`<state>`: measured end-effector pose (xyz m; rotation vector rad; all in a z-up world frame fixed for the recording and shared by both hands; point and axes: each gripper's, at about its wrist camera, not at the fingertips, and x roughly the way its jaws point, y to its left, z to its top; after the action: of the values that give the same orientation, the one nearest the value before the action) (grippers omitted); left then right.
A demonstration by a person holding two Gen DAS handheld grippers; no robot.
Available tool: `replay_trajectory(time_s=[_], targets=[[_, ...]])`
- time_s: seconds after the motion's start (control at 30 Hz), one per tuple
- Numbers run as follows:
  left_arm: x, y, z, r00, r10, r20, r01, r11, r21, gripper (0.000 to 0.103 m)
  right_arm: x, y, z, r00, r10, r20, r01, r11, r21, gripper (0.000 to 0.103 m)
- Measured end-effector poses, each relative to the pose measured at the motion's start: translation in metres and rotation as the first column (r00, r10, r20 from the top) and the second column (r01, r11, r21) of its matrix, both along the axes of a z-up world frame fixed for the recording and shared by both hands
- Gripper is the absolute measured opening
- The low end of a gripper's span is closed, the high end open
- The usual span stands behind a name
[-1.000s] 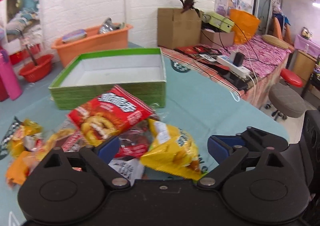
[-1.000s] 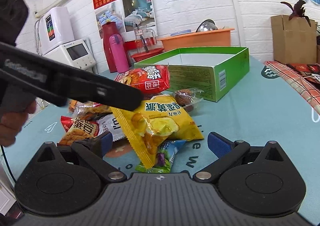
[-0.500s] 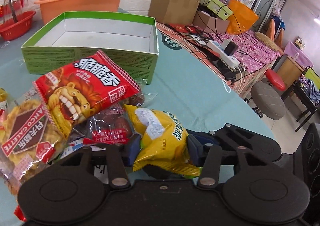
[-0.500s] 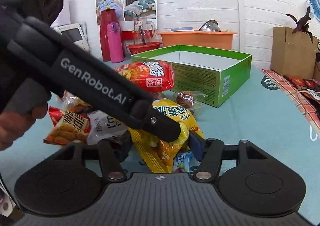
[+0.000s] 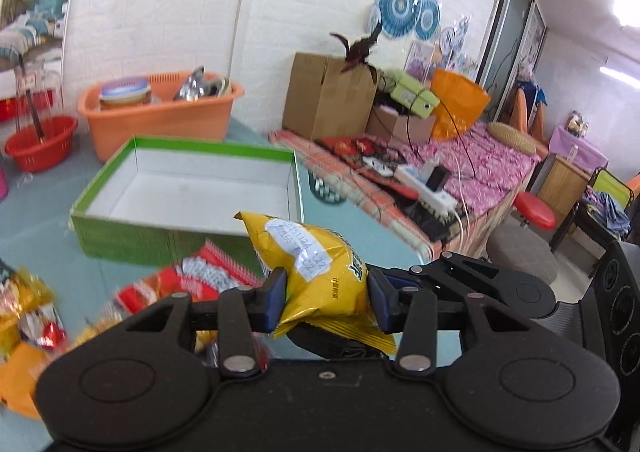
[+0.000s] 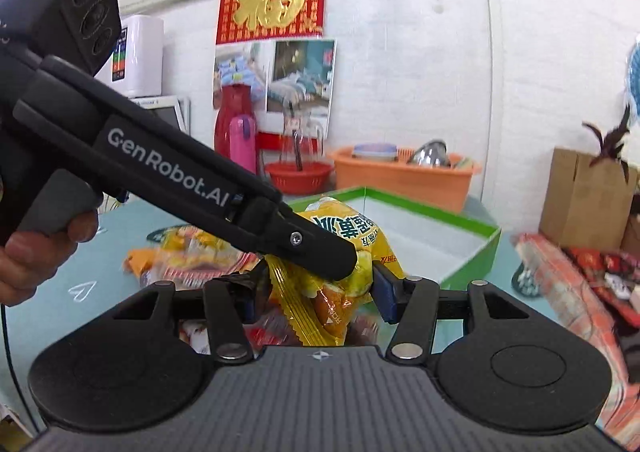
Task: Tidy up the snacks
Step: 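Grasp the yellow chip bag with the left tool and lift it, then carry the yellow chip bag over the green box and release it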
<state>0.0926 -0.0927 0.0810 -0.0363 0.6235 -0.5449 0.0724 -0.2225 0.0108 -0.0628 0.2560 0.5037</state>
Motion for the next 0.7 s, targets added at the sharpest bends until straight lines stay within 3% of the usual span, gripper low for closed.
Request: replay_trajectory(time_s=[0.27, 0.4, 0.7], targets=[[0.073, -0.001, 0.001, 0.999, 0.027, -0.018, -0.027, 0.999, -0.037, 0.057, 0.060, 0.008, -0.002, 0.999, -0.030, 0.044, 0.030, 1.000, 0.001, 0.087], [0.108, 0.004, -0.011, 0.997, 0.019, -0.073, -0.024, 0.997, -0.069, 0.057, 0.088, 0.009, -0.013, 0.999, -0.033, 0.017, 0.033, 0.999, 0.002, 0.086], [0.153, -0.001, -0.035, 0.995, 0.007, -0.099, -0.012, 0.998, -0.057, 0.059, 0.123, 0.006, -0.030, 0.998, -0.056, -0.018, 0.056, 0.998, 0.002, 0.086]])
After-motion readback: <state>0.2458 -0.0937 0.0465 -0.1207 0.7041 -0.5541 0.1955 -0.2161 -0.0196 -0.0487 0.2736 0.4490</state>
